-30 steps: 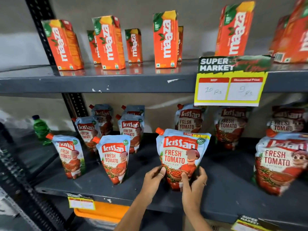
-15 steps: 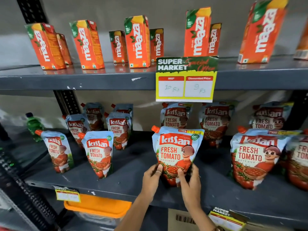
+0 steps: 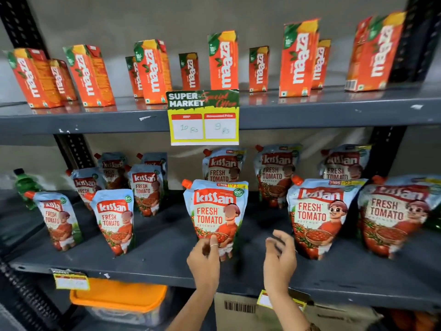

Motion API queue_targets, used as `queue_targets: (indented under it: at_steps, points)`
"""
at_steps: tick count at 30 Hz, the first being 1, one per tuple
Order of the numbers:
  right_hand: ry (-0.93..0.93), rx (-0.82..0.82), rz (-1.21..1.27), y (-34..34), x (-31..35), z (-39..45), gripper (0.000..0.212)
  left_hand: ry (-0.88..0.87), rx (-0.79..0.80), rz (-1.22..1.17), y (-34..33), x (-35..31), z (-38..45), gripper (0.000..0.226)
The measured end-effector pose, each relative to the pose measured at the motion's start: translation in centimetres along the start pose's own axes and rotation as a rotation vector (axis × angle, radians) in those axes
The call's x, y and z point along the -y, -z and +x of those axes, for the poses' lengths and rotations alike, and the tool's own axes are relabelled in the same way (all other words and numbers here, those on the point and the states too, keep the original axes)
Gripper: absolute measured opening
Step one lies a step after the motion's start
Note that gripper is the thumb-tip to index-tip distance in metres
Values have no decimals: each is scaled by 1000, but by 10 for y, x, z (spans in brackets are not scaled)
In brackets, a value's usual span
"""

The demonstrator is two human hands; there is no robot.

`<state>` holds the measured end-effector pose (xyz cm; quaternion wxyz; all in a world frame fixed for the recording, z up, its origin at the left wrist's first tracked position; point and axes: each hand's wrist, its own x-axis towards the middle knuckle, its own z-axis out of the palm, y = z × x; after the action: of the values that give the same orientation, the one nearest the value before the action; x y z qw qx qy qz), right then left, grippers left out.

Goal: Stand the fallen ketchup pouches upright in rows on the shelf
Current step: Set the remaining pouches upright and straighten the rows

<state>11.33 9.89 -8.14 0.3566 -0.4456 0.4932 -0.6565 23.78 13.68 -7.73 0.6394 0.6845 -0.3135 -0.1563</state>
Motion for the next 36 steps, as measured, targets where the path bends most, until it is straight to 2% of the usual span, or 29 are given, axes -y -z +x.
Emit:
queue_targets:
  at_steps: [3,5,8,11,14,16,18,23,27,36]
  points:
    - [4,-146,51,16,6,16,18,16,108,-81,-14,-8,-12,38]
    - [20,-236,53,35,7,31,19,41,159,-126,-29,-15,-21,31]
    - [-14,-278,20,64,-3,52,24,68,271,-181,-49,-21,-32,20]
    - [-98,-177,-116,87,-16,74,35,111,401,-205,-72,-25,-41,22]
    - [-142,17,-254,102,-23,90,59,169,574,-163,-97,-27,-52,16]
    - [-132,152,-299,109,-26,94,62,254,702,-141,-112,-28,-57,42]
    - [-156,259,-301,114,-28,95,63,309,783,-148,-124,-28,-60,59]
    - [-191,344,-298,124,-32,97,66,320,807,-73,-143,-14,-62,69]
    - [-206,346,-291,125,-32,98,66,336,814,14,-166,26,-45,73]
    - [-190,327,-321,128,-30,90,59,278,764,42,-148,3,-52,41]
